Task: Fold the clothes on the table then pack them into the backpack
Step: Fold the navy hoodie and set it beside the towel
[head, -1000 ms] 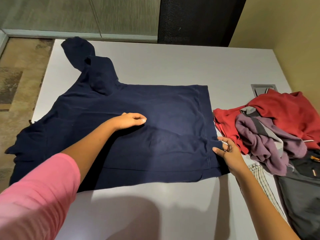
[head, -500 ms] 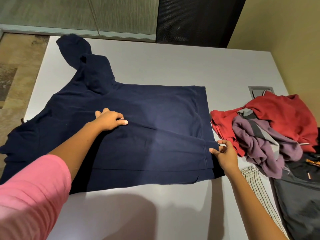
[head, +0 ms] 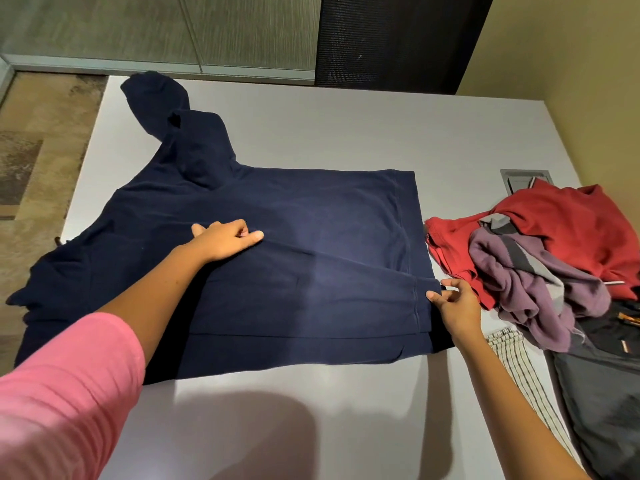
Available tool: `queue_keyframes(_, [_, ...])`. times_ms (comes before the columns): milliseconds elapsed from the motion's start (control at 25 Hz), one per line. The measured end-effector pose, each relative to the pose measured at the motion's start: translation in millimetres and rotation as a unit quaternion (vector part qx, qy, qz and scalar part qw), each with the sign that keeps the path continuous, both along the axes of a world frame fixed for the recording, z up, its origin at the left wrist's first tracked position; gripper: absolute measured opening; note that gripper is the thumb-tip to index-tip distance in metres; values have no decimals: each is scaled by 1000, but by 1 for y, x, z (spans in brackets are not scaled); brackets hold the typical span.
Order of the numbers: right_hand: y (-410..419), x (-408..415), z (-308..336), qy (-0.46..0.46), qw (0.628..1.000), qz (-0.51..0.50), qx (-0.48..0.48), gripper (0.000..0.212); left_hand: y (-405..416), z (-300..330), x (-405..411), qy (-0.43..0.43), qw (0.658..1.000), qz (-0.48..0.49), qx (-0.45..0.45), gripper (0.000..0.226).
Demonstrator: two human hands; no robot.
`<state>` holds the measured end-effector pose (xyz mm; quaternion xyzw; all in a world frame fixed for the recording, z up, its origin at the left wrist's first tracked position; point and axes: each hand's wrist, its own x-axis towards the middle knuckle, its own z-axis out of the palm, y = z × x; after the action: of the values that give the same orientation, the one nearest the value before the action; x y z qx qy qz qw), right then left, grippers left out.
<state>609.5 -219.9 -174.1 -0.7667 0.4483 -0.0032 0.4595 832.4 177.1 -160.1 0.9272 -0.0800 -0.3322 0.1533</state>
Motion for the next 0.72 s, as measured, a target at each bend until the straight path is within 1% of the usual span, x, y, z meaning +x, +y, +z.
queue_keyframes(80, [0,0,-1,-2,1000,6,-4,31,2,0,-4,26,998,-50,-7,45])
queue_keyframes(120, [0,0,-1,-3,1000,7,-4,31,4,1,-6,23,997,-69,-17,46])
queue_keyframes(160, [1,1,-1,-4,1000,7,-3,30,7,0,-9,9,997,-67,-37,48])
queue_keyframes(240, [2,1,-1,-6,1000,6,1,29,7,0,-19,-52,997,-12,-61,46])
queue_keyframes(280, [3,1,-1,-8,1000,6,3,29,5,2,-27,-95,994,31,-51,45])
queue_keyframes(320, [3,1,0,-10,1000,6,3,29,4,4,-34,-119,990,67,-25,49])
queue_keyframes(400, [5,2,0,-13,1000,5,1,30,6,3,-50,-129,987,93,33,56])
queue_keyframes(440, [6,2,1,-15,1000,4,1,30,8,-1,-54,-126,987,90,37,55])
queue_keyframes(480, [7,2,2,-22,1000,2,4,30,11,-3,-56,-119,989,88,17,51])
queue_keyframes(520, [7,2,2,-31,999,0,8,29,14,-7,-56,-104,990,92,-29,44])
queue_keyframes(560, [8,2,3,-44,999,-1,14,28,17,-9,-54,-82,987,104,-95,36])
queue_keyframes(640, [9,0,3,-68,997,1,28,28,23,-10,-49,-30,967,147,-205,23])
queue_keyframes(680, [9,0,3,-73,997,1,33,28,24,-8,-48,-14,960,162,-228,21])
queue_keyframes(720, [10,0,4,-74,997,0,35,28,24,-8,-48,-14,960,162,-227,21])
